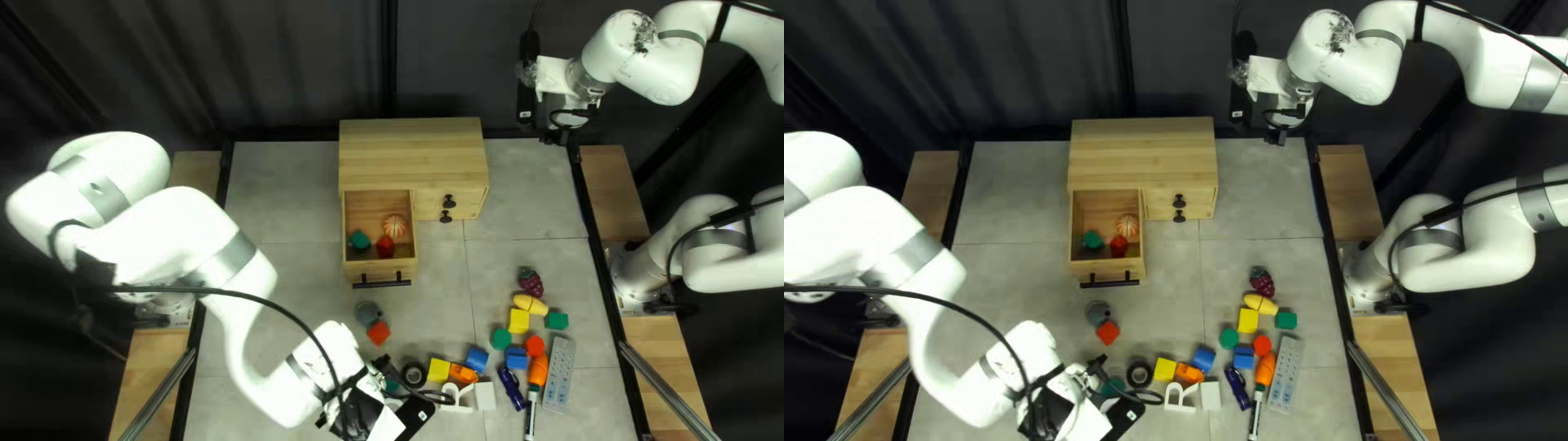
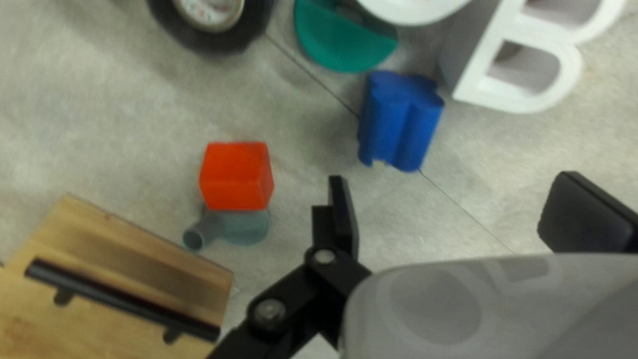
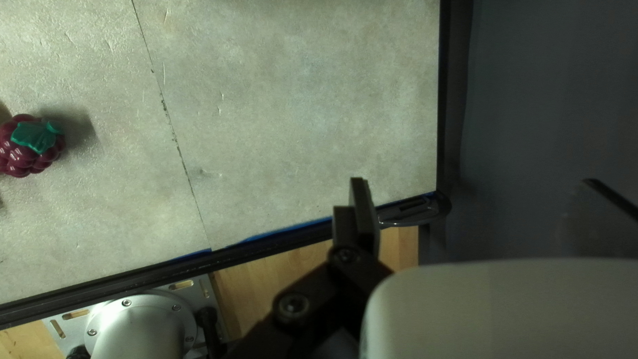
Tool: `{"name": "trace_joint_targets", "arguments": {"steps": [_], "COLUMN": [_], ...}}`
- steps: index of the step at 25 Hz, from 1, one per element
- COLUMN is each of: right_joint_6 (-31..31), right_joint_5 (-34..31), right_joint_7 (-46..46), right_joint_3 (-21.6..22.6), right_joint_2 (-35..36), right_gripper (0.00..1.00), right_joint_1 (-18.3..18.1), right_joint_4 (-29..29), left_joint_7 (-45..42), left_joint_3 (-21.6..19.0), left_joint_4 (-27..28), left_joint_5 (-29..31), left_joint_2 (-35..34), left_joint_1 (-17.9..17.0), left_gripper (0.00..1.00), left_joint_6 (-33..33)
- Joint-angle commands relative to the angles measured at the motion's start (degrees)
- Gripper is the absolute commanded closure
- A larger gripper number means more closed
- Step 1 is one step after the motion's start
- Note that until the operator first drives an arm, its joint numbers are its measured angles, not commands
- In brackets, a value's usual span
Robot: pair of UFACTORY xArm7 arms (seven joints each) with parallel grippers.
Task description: Open drawers and place objects into drawer and close
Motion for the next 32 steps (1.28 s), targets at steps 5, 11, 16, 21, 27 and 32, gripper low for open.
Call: {"name": "trace_joint_targets", "arguments": {"steps": [5,11,16,21,27,32], "right_joint_6": [0.0,0.0,0.0,0.0,0.0,0.0], "right_joint_5": [0.0,0.0,0.0,0.0,0.0,0.0], "right_joint_7": [0.0,0.0,0.0,0.0,0.0,0.0], "right_joint_3": [0.0,0.0,0.0,0.0,0.0,0.0], "right_joint_2": [0.0,0.0,0.0,0.0,0.0,0.0], "right_gripper": [0.0,0.0,0.0,0.0,0.0,0.0], "right_joint_1": [0.0,0.0,0.0,0.0,0.0,0.0], "right_joint_4": [0.0,0.0,0.0,0.0,0.0,0.0], "left_joint_7": [1.47,2.03,4.41,9.03,14.09,15.94], "left_joint_3": [-0.11,-0.38,-1.2,0.27,4.87,9.72], "left_joint_4": [-1.98,-2.34,-3.22,-4.54,0.47,4.45], "left_joint_5": [-1.13,-1.4,-4.16,-7.98,-8.02,-6.07], "left_joint_2": [0.31,-0.64,-6.56,-16.1,-23.33,-24.91], "left_joint_1": [1.91,2.27,4.57,9.18,14.45,19.32], "left_gripper": [1.0,1.0,1.0,1.0,1.0,1.0], "left_joint_6": [-2.41,-2.0,2.72,10.16,20.32,23.26]}}
